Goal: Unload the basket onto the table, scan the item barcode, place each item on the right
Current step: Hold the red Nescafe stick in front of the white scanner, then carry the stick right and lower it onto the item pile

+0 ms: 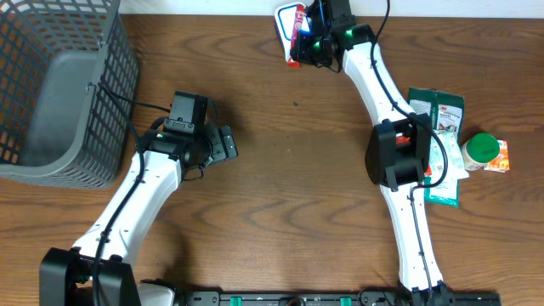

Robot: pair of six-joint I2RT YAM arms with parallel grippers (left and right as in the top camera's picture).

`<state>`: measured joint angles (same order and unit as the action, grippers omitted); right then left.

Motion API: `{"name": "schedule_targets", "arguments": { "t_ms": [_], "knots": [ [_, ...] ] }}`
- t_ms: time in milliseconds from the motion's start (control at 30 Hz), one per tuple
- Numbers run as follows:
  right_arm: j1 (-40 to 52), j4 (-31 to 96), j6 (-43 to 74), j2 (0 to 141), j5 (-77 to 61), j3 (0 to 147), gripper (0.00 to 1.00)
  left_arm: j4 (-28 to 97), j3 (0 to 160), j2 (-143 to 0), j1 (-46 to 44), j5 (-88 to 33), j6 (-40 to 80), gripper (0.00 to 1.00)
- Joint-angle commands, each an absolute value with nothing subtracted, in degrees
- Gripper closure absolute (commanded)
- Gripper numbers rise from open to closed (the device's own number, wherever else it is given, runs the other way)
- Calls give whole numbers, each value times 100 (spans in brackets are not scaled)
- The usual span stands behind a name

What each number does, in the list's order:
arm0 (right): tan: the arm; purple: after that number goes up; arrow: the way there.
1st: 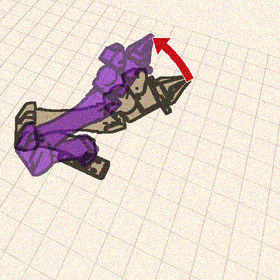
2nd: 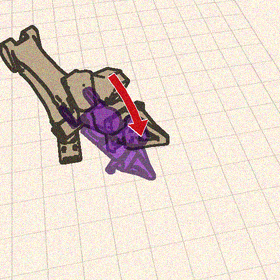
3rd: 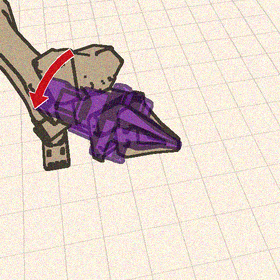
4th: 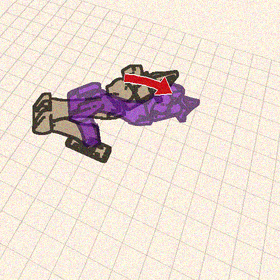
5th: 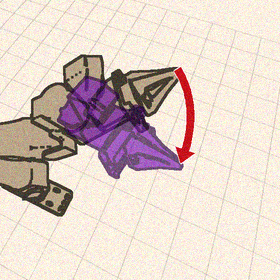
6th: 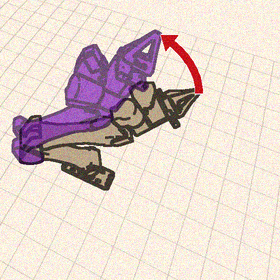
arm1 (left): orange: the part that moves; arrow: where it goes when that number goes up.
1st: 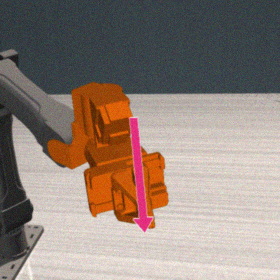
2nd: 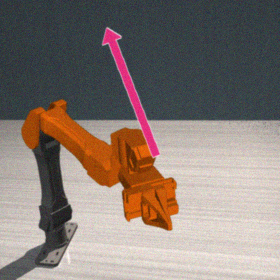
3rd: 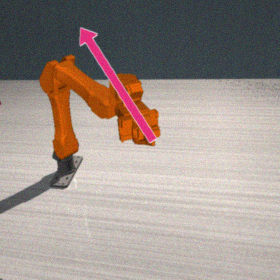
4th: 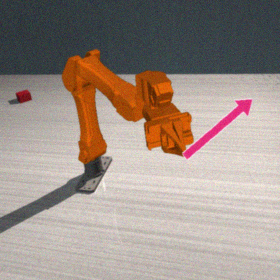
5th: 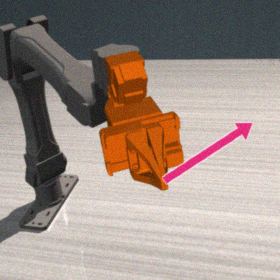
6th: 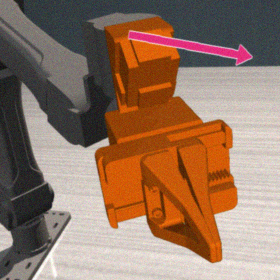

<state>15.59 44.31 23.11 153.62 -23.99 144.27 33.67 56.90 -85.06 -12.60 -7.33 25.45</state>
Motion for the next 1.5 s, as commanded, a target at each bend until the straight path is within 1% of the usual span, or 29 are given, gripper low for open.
{"name": "schedule_targets", "arguments": {
  "t_ms": [0,67,167,233,300,467,500,733,833,900,1000,1067,1233,1467],
  "knots": [
    [1503,4552,2355,15329,-2458,14514,99,3382,5634,-8543,-1256,-681,2512,6],
    [1461,4659,2283,15262,-2502,14518,99,3382,5634,-8543,-1256,-679,2512,6],
    [1358,4908,1555,14932,-2875,14518,99,3382,5634,-8543,-1256,-679,2512,6],
    [1310,5269,1334,14615,-2919,14518,99,3382,5634,-8543,-1256,-679,2512,6],
    [1269,5758,1070,14263,-2921,14518,99,3382,5634,-8543,-1256,-681,2512,6],
    [1149,7378,-150,13181,-2810,14518,99,3382,5634,-8543,-1256,-681,2510,6],
    [1120,7666,-250,12984,-2685,14518,99,3382,5634,-8543,-1256,-681,2512,6],
    [858,9129,-266,11832,-1664,14518,99,3382,5634,-8543,-1256,-681,2512,6],
    [742,9629,-263,11638,-1177,14518,99,3382,5634,-8543,-1256,-681,2512,6],
    [685,9734,-259,11622,-1050,14468,99,3382,5634,-8543,-1256,-679,2512,6],
    [633,9732,-217,11616,-1000,14221,99,3382,5634,-8543,-1256,-681,2512,6],
    [607,9734,-5,11611,-659,13946,99,3382,5634,-8543,-1256,-681,2512,6],
    [539,9732,1173,11563,1194,12757,99,3382,5634,-8543,-1256,-681,2512,6],
    [401,9553,2517,11563,2858,10971,99,3382,5634,-8543,-1256,-681,2512,6]
  ]
}}
